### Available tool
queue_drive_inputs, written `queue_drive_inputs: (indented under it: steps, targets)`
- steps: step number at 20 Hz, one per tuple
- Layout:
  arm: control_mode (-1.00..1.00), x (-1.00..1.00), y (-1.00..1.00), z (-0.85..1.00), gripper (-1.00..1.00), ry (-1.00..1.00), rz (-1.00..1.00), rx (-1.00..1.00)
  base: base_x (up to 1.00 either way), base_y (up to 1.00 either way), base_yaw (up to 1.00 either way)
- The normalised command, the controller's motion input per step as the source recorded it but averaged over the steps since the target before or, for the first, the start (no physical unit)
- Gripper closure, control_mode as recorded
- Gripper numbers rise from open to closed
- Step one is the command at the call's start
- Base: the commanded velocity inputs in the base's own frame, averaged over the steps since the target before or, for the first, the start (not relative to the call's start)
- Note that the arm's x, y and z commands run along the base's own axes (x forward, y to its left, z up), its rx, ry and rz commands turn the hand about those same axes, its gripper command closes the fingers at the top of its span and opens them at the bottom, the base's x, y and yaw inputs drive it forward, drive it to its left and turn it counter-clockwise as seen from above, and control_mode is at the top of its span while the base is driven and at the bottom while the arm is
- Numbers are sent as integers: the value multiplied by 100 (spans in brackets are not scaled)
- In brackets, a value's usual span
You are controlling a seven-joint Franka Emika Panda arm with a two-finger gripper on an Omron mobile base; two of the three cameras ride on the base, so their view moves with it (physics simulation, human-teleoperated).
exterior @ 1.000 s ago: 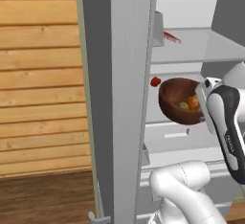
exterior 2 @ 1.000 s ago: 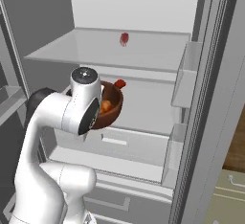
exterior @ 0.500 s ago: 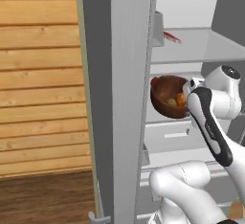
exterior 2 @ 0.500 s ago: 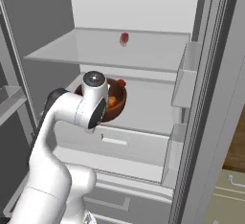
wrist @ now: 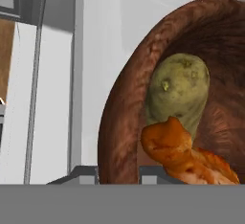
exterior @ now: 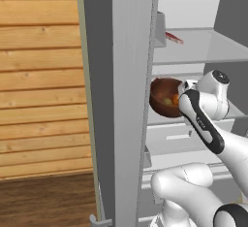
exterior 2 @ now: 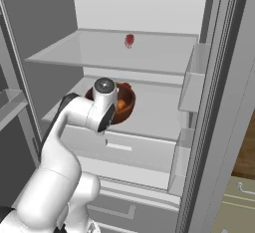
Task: Pick the chicken drumstick and potato from their plates and place them in the bowl. Then put the bowl in the fridge.
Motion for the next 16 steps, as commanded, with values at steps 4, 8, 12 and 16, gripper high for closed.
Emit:
queue_drive_inputs:
  steps: [4,8,12,16]
  targets:
    - [-100,37,0,-34,100,-3,0,0,0,0,0]
    - [-100,36,3,-30,-100,-11,0,0,0,0,0]
    - [-100,-6,0,0,-100,-21,0,0,0,0,0]
    - [-100,-54,0,42,-100,-21,0,0,0,0,0]
